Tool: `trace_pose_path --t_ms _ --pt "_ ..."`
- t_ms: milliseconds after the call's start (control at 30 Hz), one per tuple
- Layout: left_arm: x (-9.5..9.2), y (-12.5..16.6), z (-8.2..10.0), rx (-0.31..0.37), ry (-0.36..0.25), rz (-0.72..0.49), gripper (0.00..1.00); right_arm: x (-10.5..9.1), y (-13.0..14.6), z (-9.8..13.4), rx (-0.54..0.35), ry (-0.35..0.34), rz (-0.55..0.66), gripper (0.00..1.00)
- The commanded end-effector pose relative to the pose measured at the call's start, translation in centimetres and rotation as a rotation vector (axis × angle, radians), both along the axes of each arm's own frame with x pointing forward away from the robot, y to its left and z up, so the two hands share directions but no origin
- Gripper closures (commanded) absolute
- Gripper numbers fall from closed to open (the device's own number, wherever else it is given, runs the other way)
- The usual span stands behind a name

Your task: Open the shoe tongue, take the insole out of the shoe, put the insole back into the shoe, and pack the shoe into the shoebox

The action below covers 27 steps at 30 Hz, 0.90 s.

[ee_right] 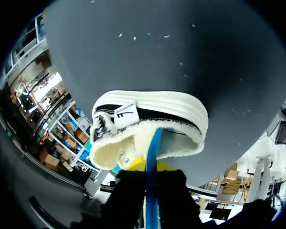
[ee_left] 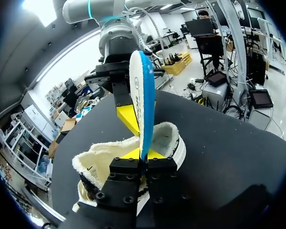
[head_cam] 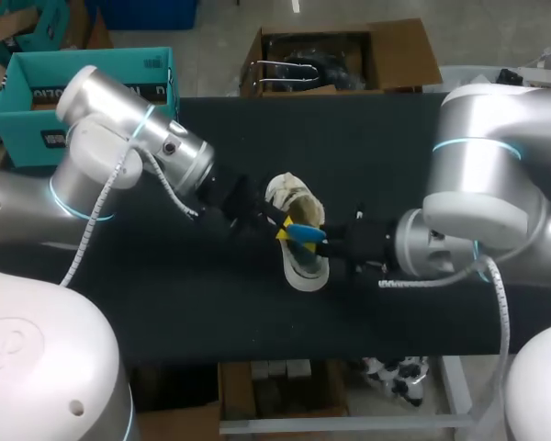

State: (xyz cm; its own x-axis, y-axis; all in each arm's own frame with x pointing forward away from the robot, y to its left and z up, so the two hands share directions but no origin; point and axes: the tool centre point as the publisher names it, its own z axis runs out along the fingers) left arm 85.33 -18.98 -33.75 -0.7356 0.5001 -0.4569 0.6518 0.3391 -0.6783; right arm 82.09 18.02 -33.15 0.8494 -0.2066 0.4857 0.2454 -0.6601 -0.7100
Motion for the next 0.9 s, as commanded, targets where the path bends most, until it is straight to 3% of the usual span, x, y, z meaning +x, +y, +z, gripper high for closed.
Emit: trace_pose_path --t_ms 33,267,533,700,733,800,833,900 --pt "-0.6 -0.2 0.0 -0.016 -0.016 0.014 1.00 1.2 0.6 -0.5 -0.025 0.010 0.015 1.00" --pt "-0.8 -0.2 -0.3 -0.057 -0.034 0.009 1.00 1.1 0.9 -1.2 -0.050 -0.023 0.018 1.00" --pt "-0.9 -1.9 1.4 -0.083 -0.047 -0.011 1.00 -0.7 1.0 1.0 -0.096 -0.047 -0.009 1.00" --pt "-0.8 -2.6 1.2 -0.066 -0.028 -0.016 1.00 -0.9 0.8 1.4 -0.108 -0.051 -0.012 1.00" --pt "-0.7 -2.6 1.1 -0.062 -0.025 -0.015 0.95 -0.9 0.7 1.3 -0.110 -0.051 -0.012 1.00" --pt "-0.7 -2.6 0.7 -0.049 -0.017 -0.012 0.72 -1.0 0.7 1.2 -0.111 -0.050 -0.011 1.00" --pt "-0.6 -2.5 0.6 -0.046 -0.013 -0.007 0.66 -1.1 0.7 1.1 -0.110 -0.050 -0.011 1.00" --pt "-0.5 -2.2 0.4 -0.034 -0.005 0.004 0.67 -1.2 0.6 1.0 -0.110 -0.052 -0.010 1.00"
